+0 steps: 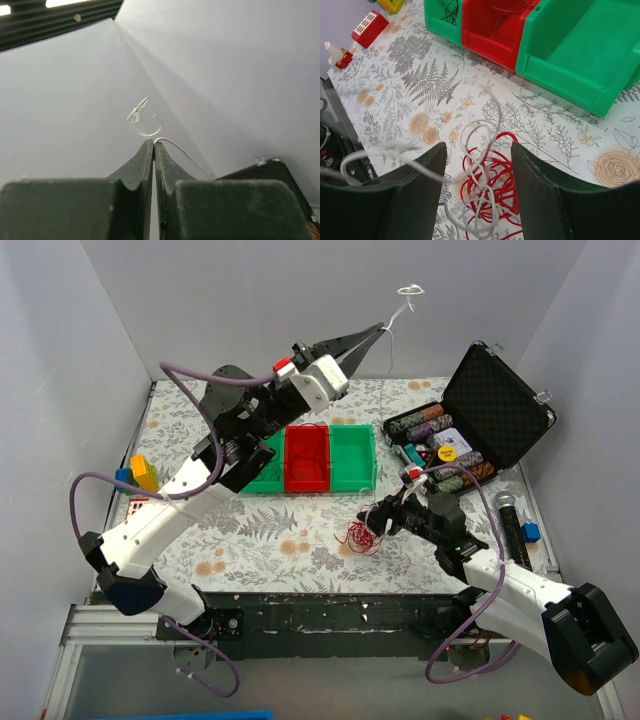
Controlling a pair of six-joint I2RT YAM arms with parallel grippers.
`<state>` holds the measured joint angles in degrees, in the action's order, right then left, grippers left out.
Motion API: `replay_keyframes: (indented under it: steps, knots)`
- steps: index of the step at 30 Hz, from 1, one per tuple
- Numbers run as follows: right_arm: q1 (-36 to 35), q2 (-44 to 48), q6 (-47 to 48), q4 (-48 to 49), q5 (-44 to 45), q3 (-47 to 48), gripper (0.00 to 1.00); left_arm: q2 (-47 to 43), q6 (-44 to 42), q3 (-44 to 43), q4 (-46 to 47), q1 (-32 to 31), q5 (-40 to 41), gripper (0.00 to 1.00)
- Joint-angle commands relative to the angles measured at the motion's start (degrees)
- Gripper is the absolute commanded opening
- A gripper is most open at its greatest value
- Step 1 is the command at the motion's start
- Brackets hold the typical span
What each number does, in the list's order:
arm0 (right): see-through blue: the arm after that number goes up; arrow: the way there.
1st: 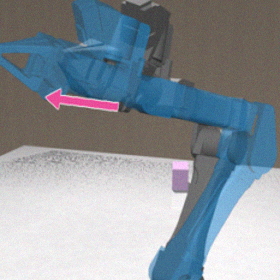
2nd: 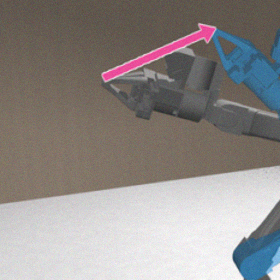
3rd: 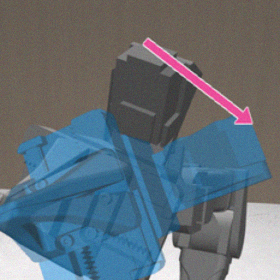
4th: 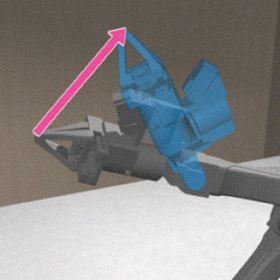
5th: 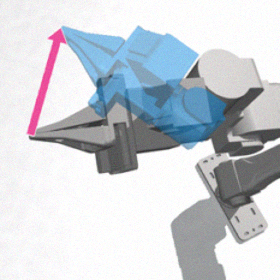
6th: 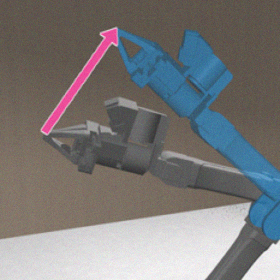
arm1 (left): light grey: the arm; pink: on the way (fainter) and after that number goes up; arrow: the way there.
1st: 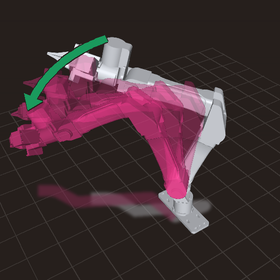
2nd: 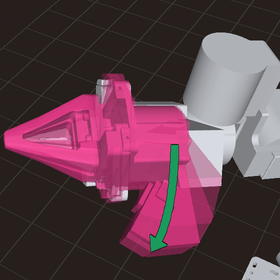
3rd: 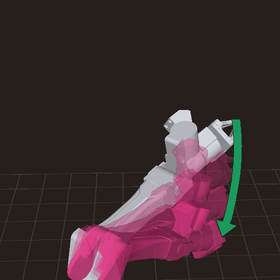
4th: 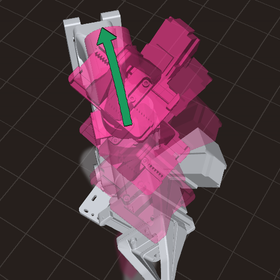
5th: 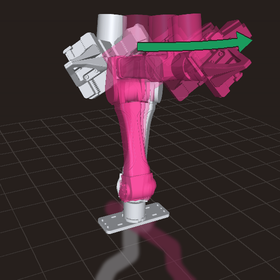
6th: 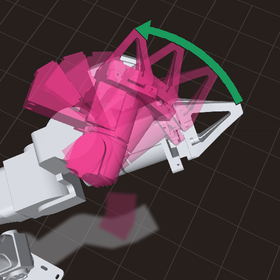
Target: Untangle the cables
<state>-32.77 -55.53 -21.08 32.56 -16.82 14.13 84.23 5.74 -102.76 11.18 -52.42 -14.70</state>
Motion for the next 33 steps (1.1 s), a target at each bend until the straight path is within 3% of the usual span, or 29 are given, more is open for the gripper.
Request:
replay_keyframes:
  steps: [1, 7, 12, 16, 22, 26, 28, 33]
  knots:
    - [-0.4, 0.4, -0.1, -1.1, 0.7, 0.1, 0.63, -2.6, -4.7, 1.5, 8.1, -1.3, 3.7, 0.00]
    - [-0.4, -0.7, -0.4, -1.1, 1.0, -1.3, 0.63, 0.5, -10.7, -1.0, 17.4, -1.6, 7.8, 0.00]
    - [-0.4, -2.7, 0.1, -1.3, 1.1, -1.4, 0.62, 5.0, -14.1, -8.1, 20.6, -1.7, 8.0, 0.00]
    - [-0.4, -4.6, 0.3, -1.9, 1.0, -0.4, 0.63, 8.5, -15.5, -13.9, 20.6, -1.7, 7.2, 0.00]
    - [-0.4, -5.0, 0.4, -2.5, 1.6, -0.5, 0.58, 9.8, -17.8, -11.7, 24.1, -1.7, 6.5, 0.00]
    - [-0.4, -4.9, 0.9, -3.5, 1.3, 0.2, 0.52, 13.8, -18.2, -18.1, 22.1, -1.6, 8.2, 0.00]
    - [-0.4, -3.9, 1.0, -3.4, 1.4, -0.2, 0.49, 13.9, -18.0, -16.2, 21.0, -1.5, 10.0, 0.00]
    - [-0.4, -0.4, 1.0, -3.4, 1.8, -1.9, 0.41, 10.1, -14.5, -0.1, 24.8, 1.4, 13.2, 0.00]
